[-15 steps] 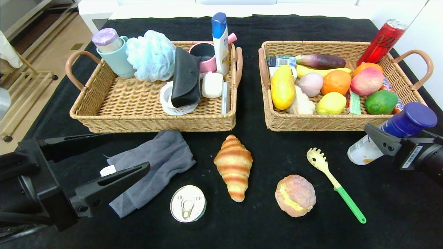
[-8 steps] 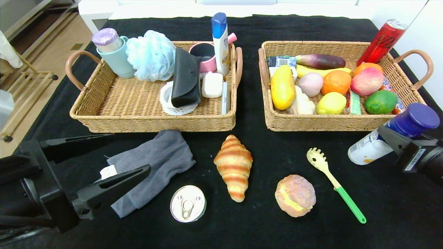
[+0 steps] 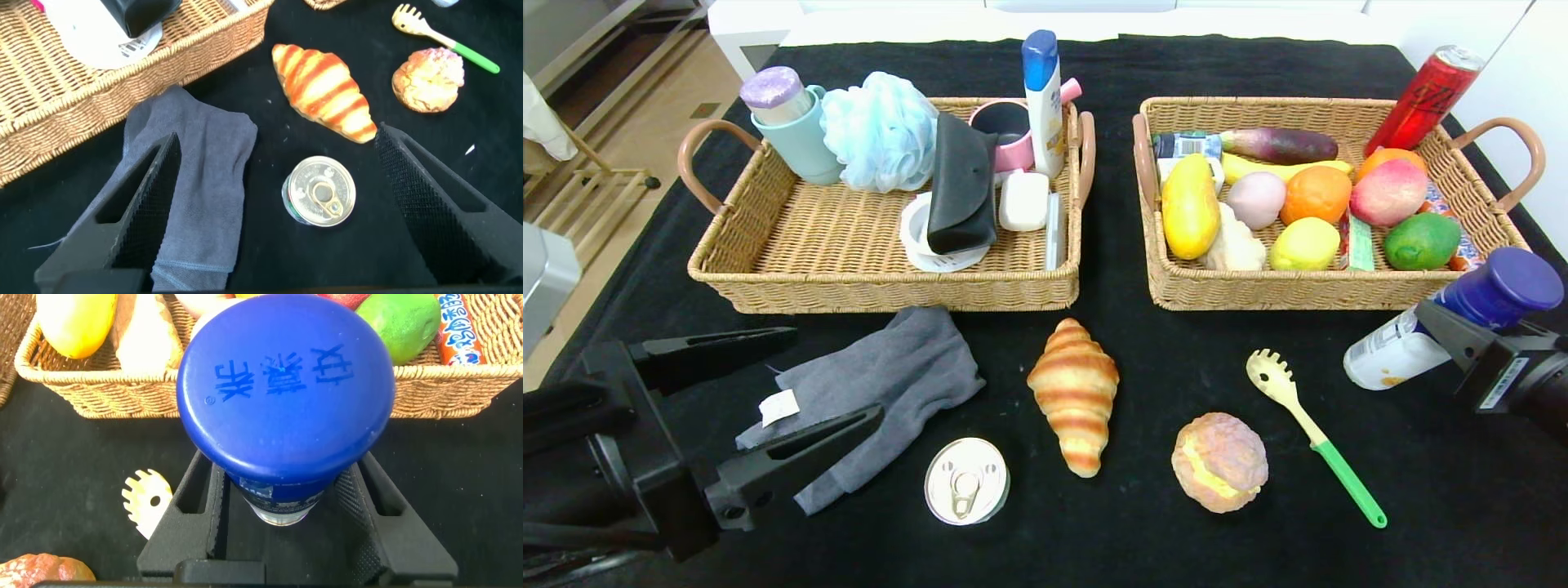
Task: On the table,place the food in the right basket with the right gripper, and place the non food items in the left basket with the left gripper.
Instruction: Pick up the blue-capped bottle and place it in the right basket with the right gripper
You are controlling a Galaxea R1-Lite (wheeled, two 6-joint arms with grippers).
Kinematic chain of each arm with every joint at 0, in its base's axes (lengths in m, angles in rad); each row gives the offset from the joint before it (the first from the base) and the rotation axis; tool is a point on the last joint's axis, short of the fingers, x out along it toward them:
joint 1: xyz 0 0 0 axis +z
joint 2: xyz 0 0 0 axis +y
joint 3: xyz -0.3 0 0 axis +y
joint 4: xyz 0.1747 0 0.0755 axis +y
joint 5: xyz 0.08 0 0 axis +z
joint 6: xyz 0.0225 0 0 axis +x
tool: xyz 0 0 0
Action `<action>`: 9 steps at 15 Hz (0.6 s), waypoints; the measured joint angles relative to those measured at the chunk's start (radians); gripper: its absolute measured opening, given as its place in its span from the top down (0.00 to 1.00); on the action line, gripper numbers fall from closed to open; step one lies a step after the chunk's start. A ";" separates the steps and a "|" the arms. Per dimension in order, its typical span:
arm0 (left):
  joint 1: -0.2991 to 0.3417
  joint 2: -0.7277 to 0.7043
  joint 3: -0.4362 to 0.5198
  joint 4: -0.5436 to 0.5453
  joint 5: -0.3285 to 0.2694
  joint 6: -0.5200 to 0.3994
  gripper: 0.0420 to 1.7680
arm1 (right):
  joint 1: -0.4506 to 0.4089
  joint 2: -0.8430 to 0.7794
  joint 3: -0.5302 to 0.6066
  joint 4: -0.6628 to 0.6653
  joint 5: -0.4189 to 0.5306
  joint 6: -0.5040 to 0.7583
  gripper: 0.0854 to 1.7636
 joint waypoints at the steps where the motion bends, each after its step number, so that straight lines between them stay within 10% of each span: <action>1: 0.000 0.000 0.001 0.000 0.000 0.000 0.03 | 0.001 0.000 0.000 0.002 0.001 0.000 0.56; 9: 0.001 -0.006 0.002 -0.006 0.002 0.013 0.03 | 0.012 -0.083 -0.081 0.236 0.033 -0.017 0.56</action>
